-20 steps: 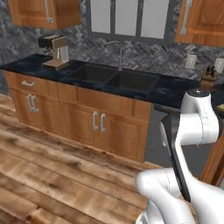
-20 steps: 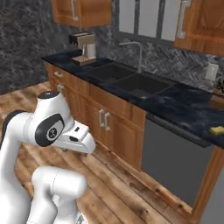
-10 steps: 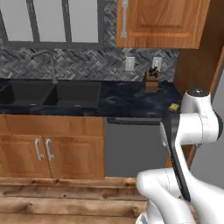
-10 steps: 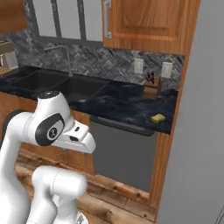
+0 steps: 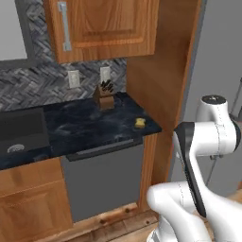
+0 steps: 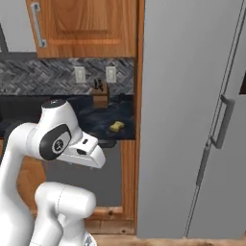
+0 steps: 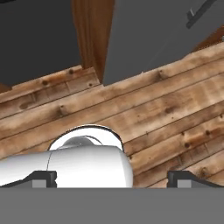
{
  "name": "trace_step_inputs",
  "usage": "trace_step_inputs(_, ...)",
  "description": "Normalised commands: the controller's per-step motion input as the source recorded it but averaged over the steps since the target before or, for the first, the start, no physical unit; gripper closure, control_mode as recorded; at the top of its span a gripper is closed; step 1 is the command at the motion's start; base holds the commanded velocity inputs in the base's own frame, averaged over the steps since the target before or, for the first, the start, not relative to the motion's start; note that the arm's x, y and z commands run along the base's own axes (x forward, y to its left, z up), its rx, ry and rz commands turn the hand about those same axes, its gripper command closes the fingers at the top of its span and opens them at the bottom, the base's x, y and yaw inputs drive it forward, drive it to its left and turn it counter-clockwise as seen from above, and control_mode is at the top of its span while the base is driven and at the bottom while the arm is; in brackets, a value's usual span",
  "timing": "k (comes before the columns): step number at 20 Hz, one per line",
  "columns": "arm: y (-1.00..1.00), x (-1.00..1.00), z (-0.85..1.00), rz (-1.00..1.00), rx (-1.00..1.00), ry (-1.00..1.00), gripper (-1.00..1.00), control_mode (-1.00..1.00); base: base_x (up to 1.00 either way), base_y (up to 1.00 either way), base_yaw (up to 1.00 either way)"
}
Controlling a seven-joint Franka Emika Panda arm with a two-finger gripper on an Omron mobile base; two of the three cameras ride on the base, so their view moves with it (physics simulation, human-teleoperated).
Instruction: Place the sponge inside the microwave to prepare for sanitizing.
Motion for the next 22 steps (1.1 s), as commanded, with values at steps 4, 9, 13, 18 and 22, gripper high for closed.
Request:
trace_step_inputs(4, 0.00, 0.00, 0.00, 0.00, 0.00, 0.00, -1.00, 1.00, 0.28, 0.51, -0.46)
trace_step_inputs(9, 0.00, 0.00, 0.00, 0.00, 0.00, 0.00, -1.00, 1.00, 0.19, 0.82, -0.07)
trace_step_inputs(13, 0.00, 0.00, 0.00, 0.00, 0.00, 0.00, -1.00, 1.00, 0.64, 0.29, 0.13)
trace_step_inputs(18, 0.00, 0.00, 0.00, 0.00, 0.00, 0.00, -1.00, 1.00, 0.73, 0.22, 0.05)
trace_step_inputs(22, 0.00, 0.00, 0.00, 0.00, 0.00, 0.00, -1.00, 1.00, 0.46, 0.35, 0.00)
